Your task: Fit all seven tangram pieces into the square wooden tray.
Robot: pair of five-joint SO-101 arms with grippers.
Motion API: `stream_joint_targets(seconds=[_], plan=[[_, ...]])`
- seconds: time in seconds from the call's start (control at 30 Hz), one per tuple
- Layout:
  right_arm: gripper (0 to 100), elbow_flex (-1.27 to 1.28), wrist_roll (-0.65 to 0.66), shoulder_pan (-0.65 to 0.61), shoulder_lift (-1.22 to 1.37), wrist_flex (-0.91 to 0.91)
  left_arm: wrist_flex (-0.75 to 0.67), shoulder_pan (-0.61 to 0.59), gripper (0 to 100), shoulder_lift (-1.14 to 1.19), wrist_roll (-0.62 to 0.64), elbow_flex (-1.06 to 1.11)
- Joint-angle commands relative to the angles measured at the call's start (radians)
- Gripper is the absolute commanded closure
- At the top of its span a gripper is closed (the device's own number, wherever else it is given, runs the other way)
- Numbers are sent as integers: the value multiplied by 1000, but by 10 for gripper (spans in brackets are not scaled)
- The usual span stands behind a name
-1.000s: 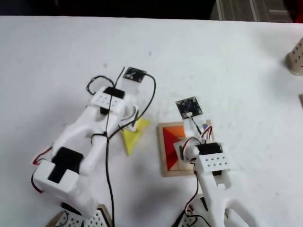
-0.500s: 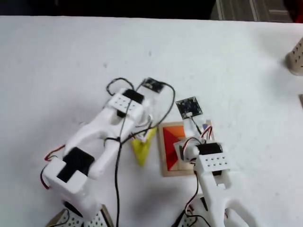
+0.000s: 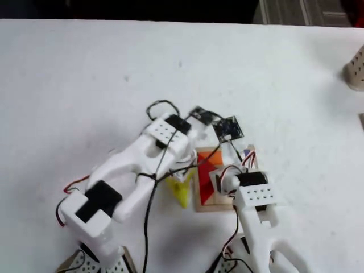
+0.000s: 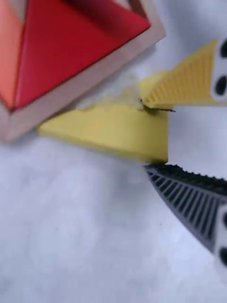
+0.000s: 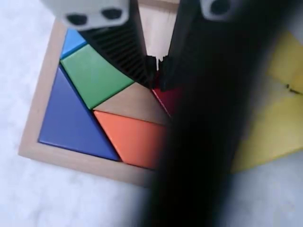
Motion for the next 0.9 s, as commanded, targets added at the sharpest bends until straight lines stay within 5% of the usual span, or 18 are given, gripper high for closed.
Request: stream_joint_targets(seconds=[0.0,0.23,0.87], plan=[[982,-12,9,12,-30,-19,28,111,809,-10,71,-40],[982,-12,9,12,-30,-19,23,176,930,-8,91,-46],[982,-14,9,48,-30,-39,-37,277,932,-4,91,-40]])
